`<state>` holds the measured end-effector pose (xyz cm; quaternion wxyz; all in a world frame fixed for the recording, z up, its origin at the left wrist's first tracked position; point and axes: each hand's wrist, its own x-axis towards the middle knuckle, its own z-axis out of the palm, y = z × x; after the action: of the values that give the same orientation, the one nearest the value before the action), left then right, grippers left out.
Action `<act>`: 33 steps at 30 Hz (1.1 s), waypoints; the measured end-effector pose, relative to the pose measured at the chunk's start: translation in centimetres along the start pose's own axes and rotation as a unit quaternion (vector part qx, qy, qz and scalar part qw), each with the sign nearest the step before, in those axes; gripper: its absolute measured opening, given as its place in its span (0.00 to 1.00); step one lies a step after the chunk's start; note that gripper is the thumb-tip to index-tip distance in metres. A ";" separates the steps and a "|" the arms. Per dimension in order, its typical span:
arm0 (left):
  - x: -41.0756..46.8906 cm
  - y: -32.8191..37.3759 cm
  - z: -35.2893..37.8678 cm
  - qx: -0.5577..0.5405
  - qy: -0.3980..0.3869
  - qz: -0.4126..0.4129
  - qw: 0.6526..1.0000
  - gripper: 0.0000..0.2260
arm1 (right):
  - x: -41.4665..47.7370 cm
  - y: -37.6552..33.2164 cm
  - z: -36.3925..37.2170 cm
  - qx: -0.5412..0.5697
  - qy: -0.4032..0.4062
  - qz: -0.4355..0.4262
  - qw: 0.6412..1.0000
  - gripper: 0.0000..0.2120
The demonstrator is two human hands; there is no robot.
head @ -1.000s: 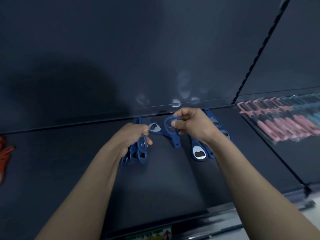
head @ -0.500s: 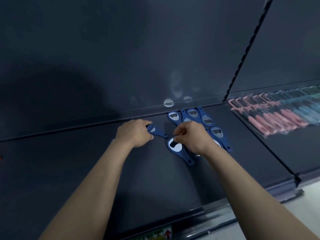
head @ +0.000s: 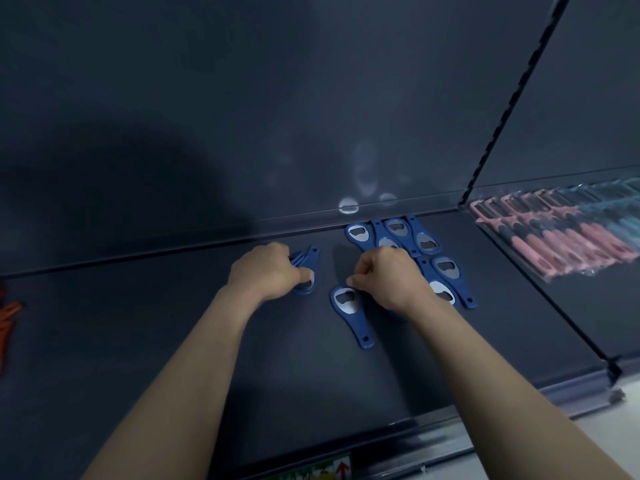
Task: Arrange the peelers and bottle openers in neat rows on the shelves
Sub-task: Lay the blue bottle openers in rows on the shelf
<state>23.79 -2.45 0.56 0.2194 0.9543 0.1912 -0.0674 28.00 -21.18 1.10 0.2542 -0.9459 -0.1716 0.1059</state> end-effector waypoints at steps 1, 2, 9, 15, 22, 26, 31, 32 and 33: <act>-0.1 -0.2 -0.3 -0.024 -0.001 0.010 1.000 0.15 | 0.1 0.0 0.0 0.003 0.002 -0.005 1.000 0.06; -0.1 -0.5 -0.5 -0.039 -0.008 0.023 0.999 0.12 | 0.1 0.0 0.0 0.006 0.001 -0.011 1.000 0.06; 0.0 -0.2 -0.9 -0.016 -0.076 0.072 0.994 0.26 | 0.1 0.4 0.2 -0.057 -0.061 -0.043 0.996 0.15; 1.2 2.1 -0.3 -0.010 -0.065 0.081 0.995 0.26 | 0.0 1.4 -0.4 -0.084 -0.010 -0.044 0.995 0.11; 2.8 4.3 0.6 0.026 -0.059 0.109 0.992 0.27 | -0.1 2.8 -0.8 -0.077 -0.012 -0.069 0.995 0.17; 2.8 4.1 0.9 0.032 0.003 0.109 0.993 0.28 | -0.2 3.1 -1.0 -0.067 -0.014 -0.071 0.995 0.19; 3.1 4.4 1.3 0.053 0.013 0.099 0.994 0.28 | 0.0 3.4 -1.2 -0.077 -0.020 -0.080 0.994 0.20; 3.2 4.6 1.3 0.051 0.011 0.098 0.994 0.28 | 0.0 3.4 -1.2 -0.081 -0.014 -0.082 0.993 0.20; 3.3 4.7 1.4 0.050 0.010 0.098 0.994 0.28 | 0.0 3.4 -1.1 -0.083 -0.009 -0.085 0.993 0.19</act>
<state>28.64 -5.87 0.49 0.1754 0.9788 0.0955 -0.0456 29.22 -24.44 0.25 0.1811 -0.9448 -0.2617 0.0783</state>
